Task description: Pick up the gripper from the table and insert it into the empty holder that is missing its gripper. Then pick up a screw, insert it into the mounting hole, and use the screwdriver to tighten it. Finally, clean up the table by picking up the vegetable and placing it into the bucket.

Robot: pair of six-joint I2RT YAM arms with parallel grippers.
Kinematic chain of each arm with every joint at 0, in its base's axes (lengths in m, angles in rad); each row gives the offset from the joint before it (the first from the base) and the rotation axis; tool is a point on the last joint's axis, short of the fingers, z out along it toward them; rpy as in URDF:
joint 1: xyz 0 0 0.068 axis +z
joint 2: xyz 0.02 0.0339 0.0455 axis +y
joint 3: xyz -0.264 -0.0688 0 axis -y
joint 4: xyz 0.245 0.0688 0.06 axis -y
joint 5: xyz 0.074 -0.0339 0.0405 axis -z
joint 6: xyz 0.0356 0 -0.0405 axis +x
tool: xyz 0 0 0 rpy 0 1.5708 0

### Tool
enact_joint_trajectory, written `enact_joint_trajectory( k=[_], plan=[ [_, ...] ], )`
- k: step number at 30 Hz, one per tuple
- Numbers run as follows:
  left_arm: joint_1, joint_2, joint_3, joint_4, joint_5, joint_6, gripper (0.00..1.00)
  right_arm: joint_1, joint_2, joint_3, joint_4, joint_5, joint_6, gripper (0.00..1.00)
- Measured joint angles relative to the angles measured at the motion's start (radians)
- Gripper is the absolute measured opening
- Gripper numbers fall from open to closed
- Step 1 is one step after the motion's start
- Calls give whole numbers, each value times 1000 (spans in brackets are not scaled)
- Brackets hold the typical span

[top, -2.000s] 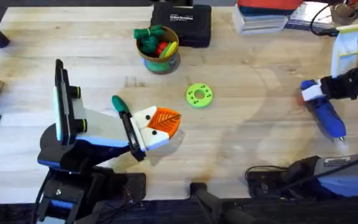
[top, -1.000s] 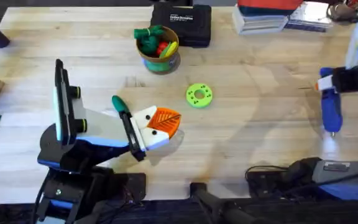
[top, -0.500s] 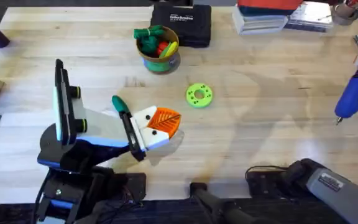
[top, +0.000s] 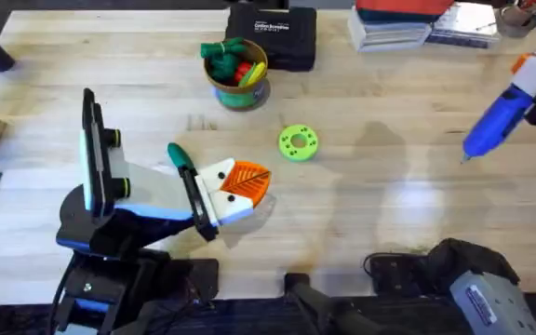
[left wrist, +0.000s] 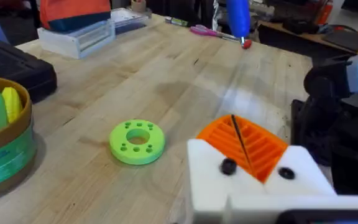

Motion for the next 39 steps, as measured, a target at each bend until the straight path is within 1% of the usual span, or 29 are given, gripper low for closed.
enact_joint_trajectory(
  k=[4,10,16,21,28,33,36,39],
  plan=[
    [0,0,0,0,0,0,4,124,-67,-41,88,-58,64,128],
    [0,0,0,0,0,0,4,346,-75,-93,251,-96,191,128],
    [0,0,0,0,0,0,4,560,-75,-119,398,-108,233,128],
    [0,0,0,0,0,0,4,729,-60,-124,489,-113,242,128],
    [0,0,0,0,0,0,4,941,35,-125,652,-113,247,128],
    [0,0,0,0,0,0,4,1080,146,-125,855,-113,252,128],
    [0,0,0,0,0,0,4,1153,207,-125,960,-113,252,128],
    [0,0,0,0,0,0,4,1216,250,-125,1027,-116,261,128]
  ],
)
